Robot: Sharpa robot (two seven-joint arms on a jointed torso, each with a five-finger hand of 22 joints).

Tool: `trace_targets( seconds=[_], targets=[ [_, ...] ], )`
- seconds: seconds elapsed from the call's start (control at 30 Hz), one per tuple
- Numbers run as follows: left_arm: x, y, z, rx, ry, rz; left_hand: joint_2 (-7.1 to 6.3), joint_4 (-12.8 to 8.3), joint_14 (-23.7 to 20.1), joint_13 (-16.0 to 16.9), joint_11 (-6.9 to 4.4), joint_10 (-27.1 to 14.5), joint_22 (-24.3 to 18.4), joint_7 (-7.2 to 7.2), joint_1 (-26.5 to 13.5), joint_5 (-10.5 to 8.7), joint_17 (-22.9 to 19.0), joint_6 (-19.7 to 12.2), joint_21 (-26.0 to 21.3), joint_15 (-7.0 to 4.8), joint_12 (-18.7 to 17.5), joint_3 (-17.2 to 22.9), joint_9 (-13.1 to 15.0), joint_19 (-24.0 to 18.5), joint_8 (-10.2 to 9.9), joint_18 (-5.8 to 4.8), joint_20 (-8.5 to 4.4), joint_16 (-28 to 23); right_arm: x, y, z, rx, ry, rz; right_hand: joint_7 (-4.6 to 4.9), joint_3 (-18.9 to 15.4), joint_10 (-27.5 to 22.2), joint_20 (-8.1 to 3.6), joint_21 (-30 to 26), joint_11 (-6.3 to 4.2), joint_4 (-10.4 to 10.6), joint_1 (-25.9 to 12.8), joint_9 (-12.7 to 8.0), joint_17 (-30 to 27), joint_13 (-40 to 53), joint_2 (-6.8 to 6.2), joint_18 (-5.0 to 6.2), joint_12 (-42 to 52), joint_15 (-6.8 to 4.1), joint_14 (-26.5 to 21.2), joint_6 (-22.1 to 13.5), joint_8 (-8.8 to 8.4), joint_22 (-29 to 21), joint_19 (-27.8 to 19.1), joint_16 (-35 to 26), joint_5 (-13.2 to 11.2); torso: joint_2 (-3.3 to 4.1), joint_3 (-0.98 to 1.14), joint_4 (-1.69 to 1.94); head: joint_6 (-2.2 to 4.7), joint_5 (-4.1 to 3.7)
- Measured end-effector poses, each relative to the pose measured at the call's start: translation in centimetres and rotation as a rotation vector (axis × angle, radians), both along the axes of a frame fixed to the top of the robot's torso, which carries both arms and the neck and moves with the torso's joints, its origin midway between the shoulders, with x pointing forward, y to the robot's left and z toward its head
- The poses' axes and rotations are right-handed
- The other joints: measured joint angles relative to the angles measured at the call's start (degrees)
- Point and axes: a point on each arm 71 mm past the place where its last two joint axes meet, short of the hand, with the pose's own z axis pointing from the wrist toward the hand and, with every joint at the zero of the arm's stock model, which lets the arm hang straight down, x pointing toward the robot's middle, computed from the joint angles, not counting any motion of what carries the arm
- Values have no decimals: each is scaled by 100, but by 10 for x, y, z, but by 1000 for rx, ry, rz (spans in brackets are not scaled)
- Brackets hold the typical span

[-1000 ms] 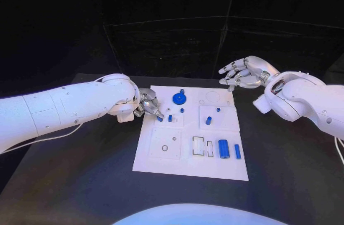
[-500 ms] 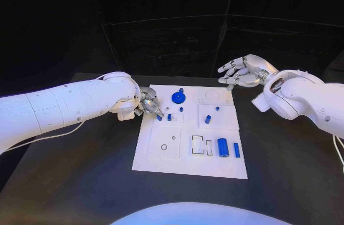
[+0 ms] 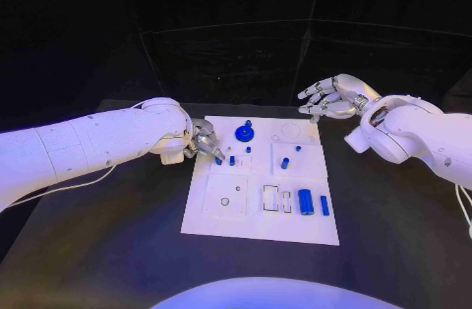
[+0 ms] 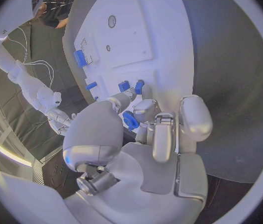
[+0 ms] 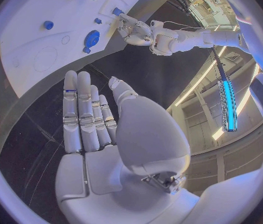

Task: Assemble the parts on the task board

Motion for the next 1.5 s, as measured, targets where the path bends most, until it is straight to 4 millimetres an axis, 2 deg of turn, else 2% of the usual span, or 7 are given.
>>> trace_targets(
  seconds=[0.23, 0.73, 0.93, 1.1, 1.3, 1.4, 1.5],
  targets=[
    [0, -1, -2, 1, 3, 0, 14, 105, -1, 75, -20, 20, 36, -27, -106, 0, 0, 72, 22, -40, 47, -263, 54, 19, 97, 0, -19, 0, 0, 0, 0, 0, 0, 0, 0, 0, 0, 0, 0, 0, 0, 0, 0, 0, 0, 0, 0, 0, 0, 0, 0, 0, 0, 0, 0, 0, 1, -1, 0, -7, 0],
    [1, 0, -3, 8, 4, 5, 2, 250, 0, 119, -40, 40, 80, -28, -211, 21, 0, 73, 56, -40, 112, -680, 73, 38, 177, 0, -37, 0, 0, 0, 0, 0, 0, 0, 0, 0, 0, 0, 0, 0, 0, 0, 0, 1, 1, 0, 0, 0, 0, 0, 0, 0, 1, 0, 0, 0, -3, 2, 0, -10, -15],
    [2, 1, -4, 11, 1, 9, -46, 422, -1, 118, -40, 40, 84, -27, -337, 21, 0, 72, 56, -40, 112, -1191, 82, 38, 206, 0, -37, 0, 0, -1, 0, 0, 0, -1, 0, 0, 0, 0, 0, 0, 0, 0, 1, 0, 0, 0, 0, 0, 0, 0, 0, 0, -1, 0, 0, 0, -3, 1, 0, 3, -22],
    [1, 4, -3, 7, -10, 20, -232, 620, -1, -46, -38, -25, -41, 4, -575, 14, 0, 40, -32, -40, 44, -1782, 84, 38, 206, 0, -37, 0, 0, -1, 0, 0, -1, -1, -8, 0, -20, 0, -27, 20, 0, 0, -6, -28, -22, 0, 0, 0, 0, 0, -52, 0, -12, 0, -35, 0, -2, -4, 0, 10, -35],
    [1, 9, -1, -5, -35, 45, -218, 779, -1, -149, -36, -81, -134, 3, -560, -5, 0, -2, -113, -40, -8, -2270, 75, 12, 206, -1, -54, 0, 0, -1, 0, 0, -1, -1, -8, 0, -20, 0, -28, 20, 0, 0, -6, -34, -21, 0, 0, 0, 0, 0, -52, 0, -12, 0, -35, 0, -2, -6, 2, 4, -40],
    [1, 10, 0, -25, -56, 58, -120, 811, -1, -515, -4, -339, -544, 61, -337, -5, 0, -167, -434, -40, -286, -2446, 37, -191, 144, -1, -40, -133, 0, -1, 0, 0, -1, -2, -8, 0, -20, 0, -27, 21, 0, 0, -6, -34, -27, 0, 0, 21, 0, 0, -52, 0, -12, 0, -35, 0, -2, -7, 3, 3, -42],
    [2, 11, 2, -57, -83, 68, 22, 840, -10, -1259, 101, -820, -1250, 175, -47, -5, 0, -400, -1002, 19, -829, -2680, -46, -508, 9, 192, 32, -361, 1, -1, 0, 0, -1, -3, -8, 0, -20, 0, -27, 21, 0, 0, -6, -33, -27, 0, 0, 21, 0, 0, -52, 0, -12, 0, -35, 0, -1, -9, 10, 4, -48]
  ],
)
